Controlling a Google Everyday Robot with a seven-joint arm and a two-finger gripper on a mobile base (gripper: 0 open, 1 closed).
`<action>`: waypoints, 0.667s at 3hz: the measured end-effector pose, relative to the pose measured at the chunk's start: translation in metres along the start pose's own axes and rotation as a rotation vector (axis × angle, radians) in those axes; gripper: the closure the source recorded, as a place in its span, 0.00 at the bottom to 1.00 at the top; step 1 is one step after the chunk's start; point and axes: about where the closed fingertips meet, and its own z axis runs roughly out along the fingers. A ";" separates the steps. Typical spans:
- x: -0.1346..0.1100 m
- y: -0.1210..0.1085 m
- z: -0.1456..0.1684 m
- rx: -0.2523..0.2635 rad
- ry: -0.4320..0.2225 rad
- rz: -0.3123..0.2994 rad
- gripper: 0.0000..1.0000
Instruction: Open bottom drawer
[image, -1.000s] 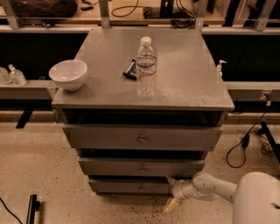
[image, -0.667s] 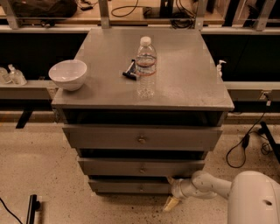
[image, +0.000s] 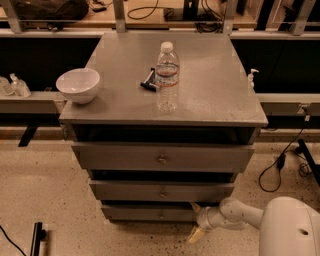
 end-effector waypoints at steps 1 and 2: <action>0.001 -0.001 -0.001 0.007 -0.002 0.004 0.00; 0.005 -0.004 -0.004 0.021 0.000 0.010 0.18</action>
Offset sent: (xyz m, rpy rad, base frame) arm 0.0084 -0.0180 0.0026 -0.0059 -0.0240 -0.0443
